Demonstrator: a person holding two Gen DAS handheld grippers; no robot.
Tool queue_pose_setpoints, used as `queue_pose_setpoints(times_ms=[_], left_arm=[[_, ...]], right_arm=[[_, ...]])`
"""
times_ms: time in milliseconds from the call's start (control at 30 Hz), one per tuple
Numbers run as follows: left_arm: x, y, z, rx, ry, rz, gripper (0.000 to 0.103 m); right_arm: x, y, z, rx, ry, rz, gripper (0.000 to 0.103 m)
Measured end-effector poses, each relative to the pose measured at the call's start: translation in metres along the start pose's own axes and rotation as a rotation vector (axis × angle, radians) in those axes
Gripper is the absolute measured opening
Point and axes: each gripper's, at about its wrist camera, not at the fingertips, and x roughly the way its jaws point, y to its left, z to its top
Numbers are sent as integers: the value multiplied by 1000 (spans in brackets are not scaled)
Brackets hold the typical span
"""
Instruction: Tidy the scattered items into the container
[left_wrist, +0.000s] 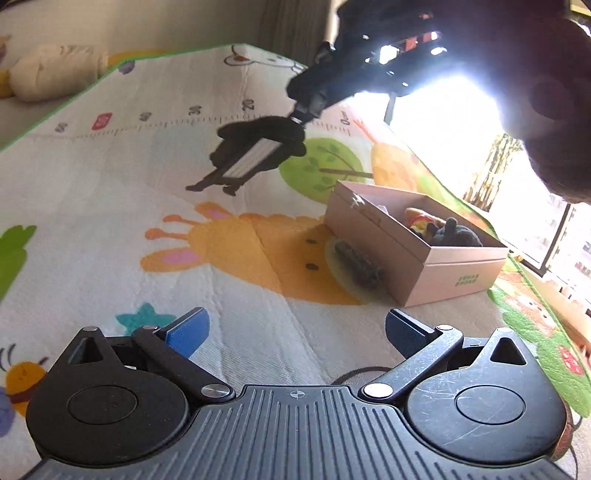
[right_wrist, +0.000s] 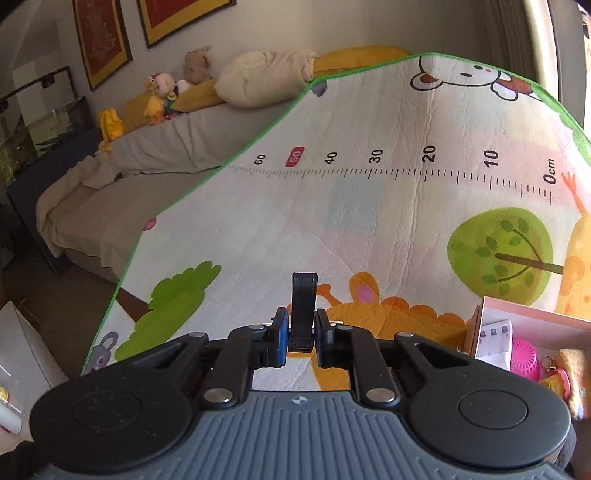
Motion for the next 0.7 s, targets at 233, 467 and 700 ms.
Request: queue_pose_setpoints(times_ms=[233, 467, 700], left_arm=[[-45, -20, -9, 89, 43, -78, 103], [-37, -65, -17, 216, 124, -129, 103], [-10, -81, -18, 235, 195, -58, 103]], right_arm=[[-44, -16, -77, 34, 97, 8, 11], [-55, -35, -99, 90, 64, -24, 12], [-54, -55, -98, 128, -5, -49, 37]])
